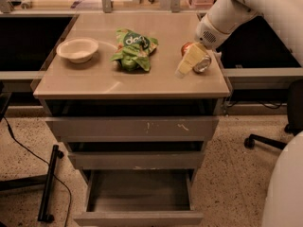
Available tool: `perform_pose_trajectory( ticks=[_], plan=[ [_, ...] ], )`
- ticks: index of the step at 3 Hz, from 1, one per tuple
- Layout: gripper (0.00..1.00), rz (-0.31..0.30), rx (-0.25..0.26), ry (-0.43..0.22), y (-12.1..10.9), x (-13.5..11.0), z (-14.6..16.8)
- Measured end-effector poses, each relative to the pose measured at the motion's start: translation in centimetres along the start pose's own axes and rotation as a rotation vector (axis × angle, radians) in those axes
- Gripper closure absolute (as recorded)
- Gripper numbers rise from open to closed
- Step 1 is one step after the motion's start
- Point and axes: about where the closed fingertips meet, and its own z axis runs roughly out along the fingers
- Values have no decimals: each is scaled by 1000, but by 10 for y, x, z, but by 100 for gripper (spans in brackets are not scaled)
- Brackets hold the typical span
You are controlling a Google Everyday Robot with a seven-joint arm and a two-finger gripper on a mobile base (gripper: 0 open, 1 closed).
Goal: Place coke can into bottom drawer
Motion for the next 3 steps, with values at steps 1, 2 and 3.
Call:
perform_pose_trajectory(
  ticks=[1, 2, 3],
  plan=[
    [0, 6, 34, 13, -14, 2, 0],
    [0, 25, 81, 13, -38, 4, 1],
    [0, 50, 91, 9, -54, 6, 9]
  ],
)
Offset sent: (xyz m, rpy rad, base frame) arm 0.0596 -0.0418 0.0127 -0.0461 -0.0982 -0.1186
